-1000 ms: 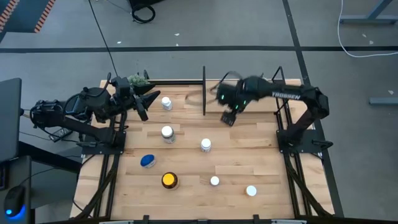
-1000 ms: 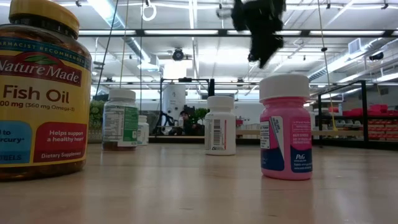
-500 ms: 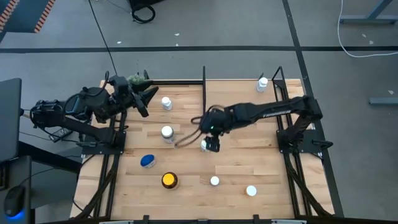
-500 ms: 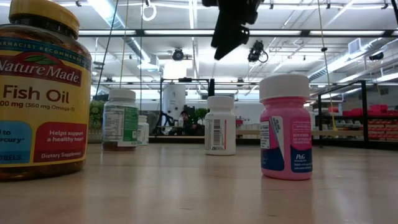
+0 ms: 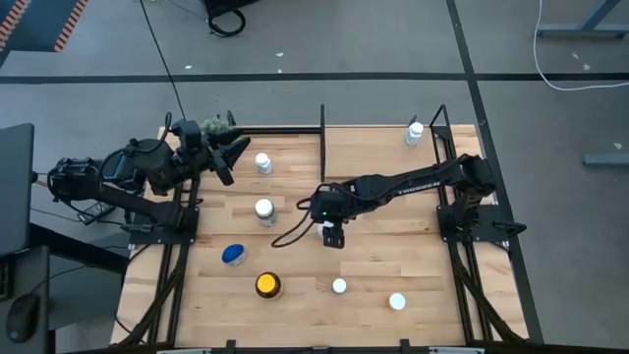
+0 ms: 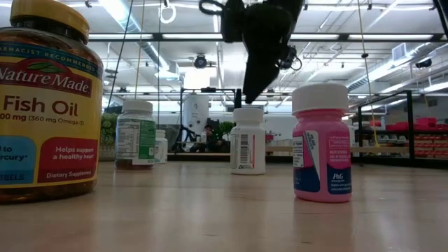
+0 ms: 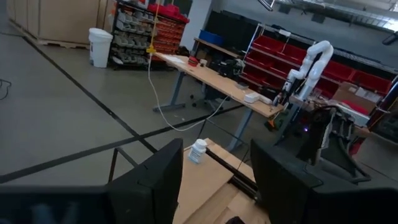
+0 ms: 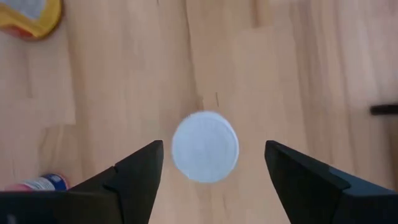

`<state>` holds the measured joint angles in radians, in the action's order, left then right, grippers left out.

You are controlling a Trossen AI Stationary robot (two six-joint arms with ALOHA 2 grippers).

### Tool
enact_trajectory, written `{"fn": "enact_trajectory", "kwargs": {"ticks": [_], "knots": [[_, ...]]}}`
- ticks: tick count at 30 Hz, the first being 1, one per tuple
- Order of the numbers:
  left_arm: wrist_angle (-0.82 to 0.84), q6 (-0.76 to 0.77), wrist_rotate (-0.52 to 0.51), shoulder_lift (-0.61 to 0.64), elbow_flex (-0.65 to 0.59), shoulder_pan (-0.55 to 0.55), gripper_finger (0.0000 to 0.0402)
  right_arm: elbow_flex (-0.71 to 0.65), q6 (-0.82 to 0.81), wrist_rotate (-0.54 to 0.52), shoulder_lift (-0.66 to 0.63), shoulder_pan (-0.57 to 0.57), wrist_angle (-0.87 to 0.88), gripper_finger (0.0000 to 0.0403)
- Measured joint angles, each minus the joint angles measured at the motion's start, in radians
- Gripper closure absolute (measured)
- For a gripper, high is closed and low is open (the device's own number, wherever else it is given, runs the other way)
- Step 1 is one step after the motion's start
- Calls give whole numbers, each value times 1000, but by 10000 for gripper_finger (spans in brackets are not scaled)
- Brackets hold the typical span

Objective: Pick and place medicine bottles onto shelf by color
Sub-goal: Put the white pill bottle on the shelf

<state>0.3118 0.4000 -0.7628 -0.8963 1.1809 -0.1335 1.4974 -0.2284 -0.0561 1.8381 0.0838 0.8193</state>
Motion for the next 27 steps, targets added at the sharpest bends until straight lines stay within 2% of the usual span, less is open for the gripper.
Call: {"fn": "enact_trajectory", "kwargs": {"ticks": [3,16,27], "knots": [[1,1,0,0,0,0,203,-19,-23,32,0,-11,-30,113],[0,8,8,0,0,-1,198,-27,-42,14,0,-5,-75,113],[0,0,8,0,0,-1,196,-123,-128,3,-2,5,-134,113]]}}
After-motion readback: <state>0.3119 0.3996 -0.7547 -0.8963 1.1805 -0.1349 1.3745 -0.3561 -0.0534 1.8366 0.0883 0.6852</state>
